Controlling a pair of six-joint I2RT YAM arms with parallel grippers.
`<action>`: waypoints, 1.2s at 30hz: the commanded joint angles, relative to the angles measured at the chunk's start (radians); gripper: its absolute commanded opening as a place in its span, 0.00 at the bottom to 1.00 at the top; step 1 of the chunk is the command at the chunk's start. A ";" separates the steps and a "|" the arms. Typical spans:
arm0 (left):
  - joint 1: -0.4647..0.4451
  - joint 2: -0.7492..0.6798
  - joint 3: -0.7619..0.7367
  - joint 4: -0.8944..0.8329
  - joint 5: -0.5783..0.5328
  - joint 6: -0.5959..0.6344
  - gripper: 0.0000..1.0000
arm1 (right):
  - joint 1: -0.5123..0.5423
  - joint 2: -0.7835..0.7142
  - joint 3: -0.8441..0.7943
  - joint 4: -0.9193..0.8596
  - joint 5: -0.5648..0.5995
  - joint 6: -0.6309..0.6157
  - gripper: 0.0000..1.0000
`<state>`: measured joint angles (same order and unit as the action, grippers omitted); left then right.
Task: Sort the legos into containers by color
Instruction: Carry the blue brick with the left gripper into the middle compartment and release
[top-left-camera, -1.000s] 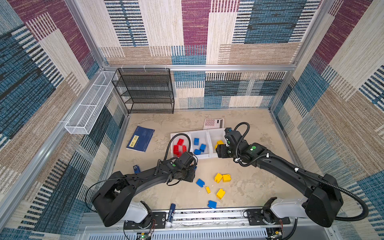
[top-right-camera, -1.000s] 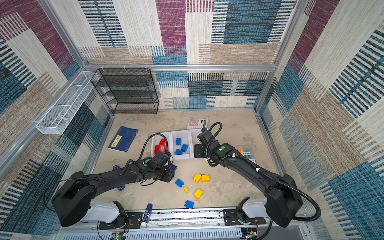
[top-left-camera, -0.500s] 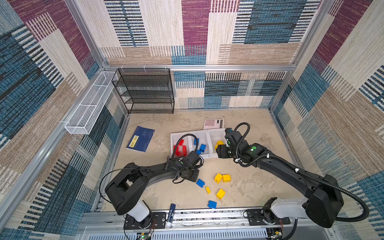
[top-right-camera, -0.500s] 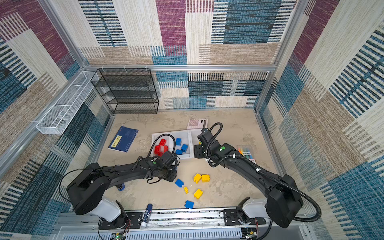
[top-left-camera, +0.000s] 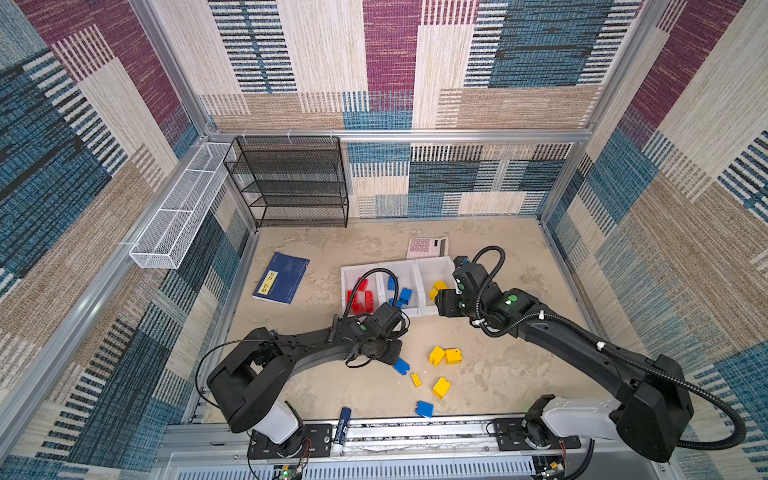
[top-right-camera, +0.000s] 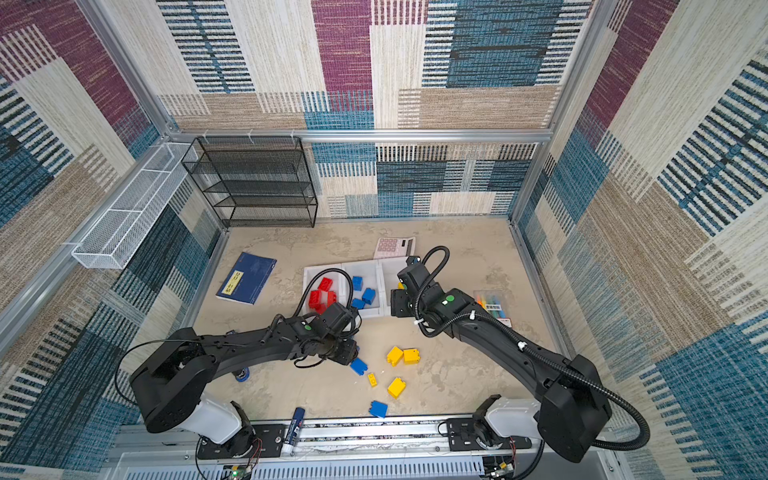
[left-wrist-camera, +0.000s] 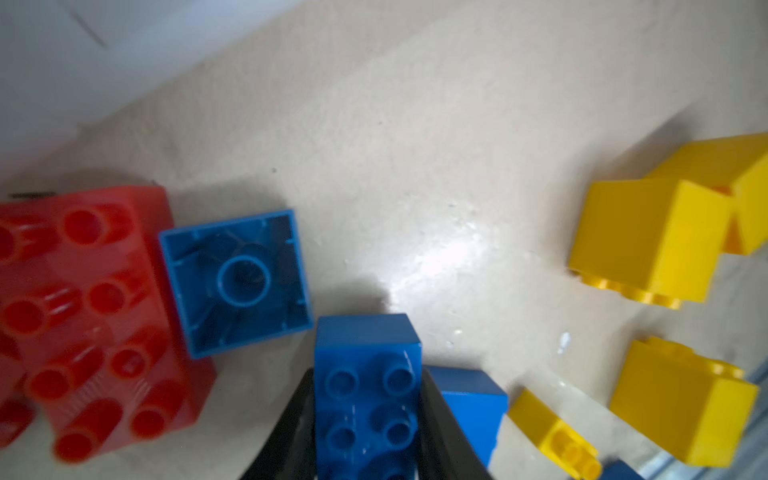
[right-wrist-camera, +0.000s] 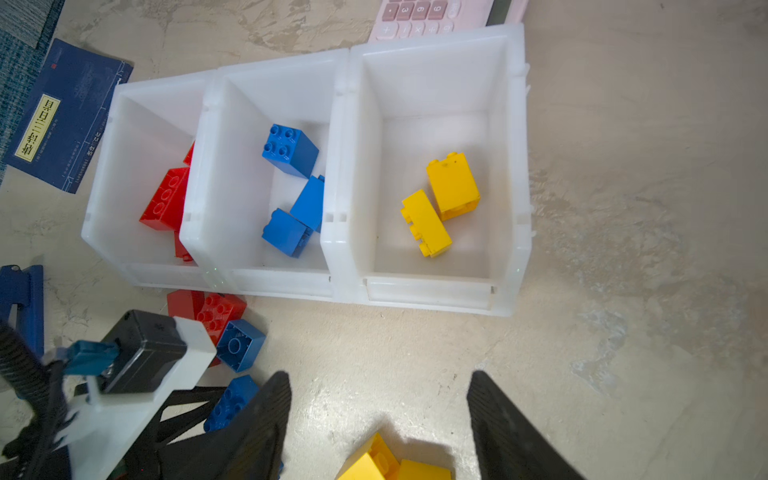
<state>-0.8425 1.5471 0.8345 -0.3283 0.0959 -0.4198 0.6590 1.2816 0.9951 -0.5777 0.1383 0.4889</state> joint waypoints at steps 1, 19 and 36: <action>0.013 -0.002 0.086 0.010 0.020 0.066 0.33 | -0.001 -0.020 0.000 0.001 0.028 0.005 0.70; 0.212 0.330 0.591 -0.173 -0.018 0.221 0.34 | -0.001 -0.084 -0.010 -0.016 0.053 0.020 0.70; 0.229 0.247 0.537 -0.154 -0.027 0.170 0.50 | -0.001 -0.073 -0.019 -0.015 0.037 0.016 0.73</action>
<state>-0.6136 1.8275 1.3895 -0.4885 0.0822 -0.2371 0.6586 1.2114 0.9825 -0.6003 0.1761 0.4961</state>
